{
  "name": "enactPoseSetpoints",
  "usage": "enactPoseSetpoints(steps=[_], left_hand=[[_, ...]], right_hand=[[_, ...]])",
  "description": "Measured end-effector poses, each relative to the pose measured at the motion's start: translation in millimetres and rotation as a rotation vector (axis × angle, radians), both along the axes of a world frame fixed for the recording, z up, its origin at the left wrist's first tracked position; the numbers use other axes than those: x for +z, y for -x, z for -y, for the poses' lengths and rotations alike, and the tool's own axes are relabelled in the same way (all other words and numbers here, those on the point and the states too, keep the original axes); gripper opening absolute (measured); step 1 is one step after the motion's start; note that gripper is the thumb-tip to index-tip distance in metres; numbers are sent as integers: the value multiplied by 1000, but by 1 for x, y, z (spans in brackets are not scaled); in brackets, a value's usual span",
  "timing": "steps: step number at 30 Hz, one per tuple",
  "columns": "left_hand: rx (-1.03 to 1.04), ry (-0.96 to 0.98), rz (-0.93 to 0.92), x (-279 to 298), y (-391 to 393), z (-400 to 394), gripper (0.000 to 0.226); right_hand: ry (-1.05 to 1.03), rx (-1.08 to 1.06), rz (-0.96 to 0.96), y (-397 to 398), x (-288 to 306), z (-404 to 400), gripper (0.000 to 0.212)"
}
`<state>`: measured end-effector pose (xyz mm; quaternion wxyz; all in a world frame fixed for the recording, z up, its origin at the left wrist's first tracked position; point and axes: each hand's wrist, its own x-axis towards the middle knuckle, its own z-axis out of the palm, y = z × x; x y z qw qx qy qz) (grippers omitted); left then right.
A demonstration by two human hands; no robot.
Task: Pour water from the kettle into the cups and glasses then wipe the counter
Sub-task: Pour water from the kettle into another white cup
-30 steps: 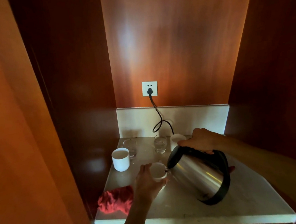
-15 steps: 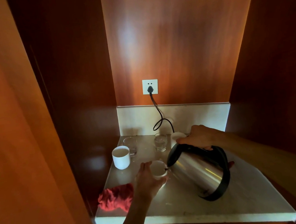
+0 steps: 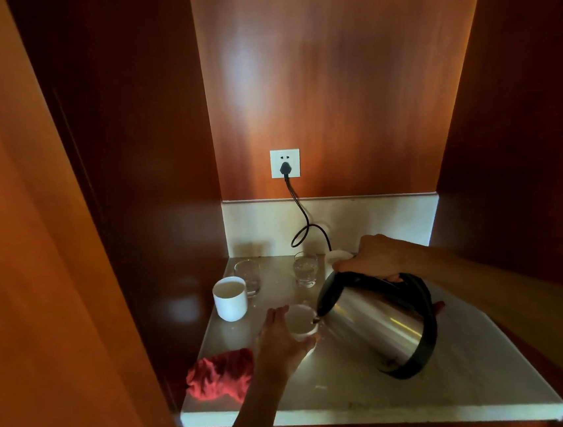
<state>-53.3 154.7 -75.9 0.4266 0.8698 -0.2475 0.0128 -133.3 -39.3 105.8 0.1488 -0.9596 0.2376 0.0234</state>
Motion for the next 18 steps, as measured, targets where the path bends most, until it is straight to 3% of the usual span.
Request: enactPoseSetpoints(steps=[18], left_hand=[[-15,5,5,5,3,-3,79]], right_hand=[[7,32,-19,-1,6,-6,52]])
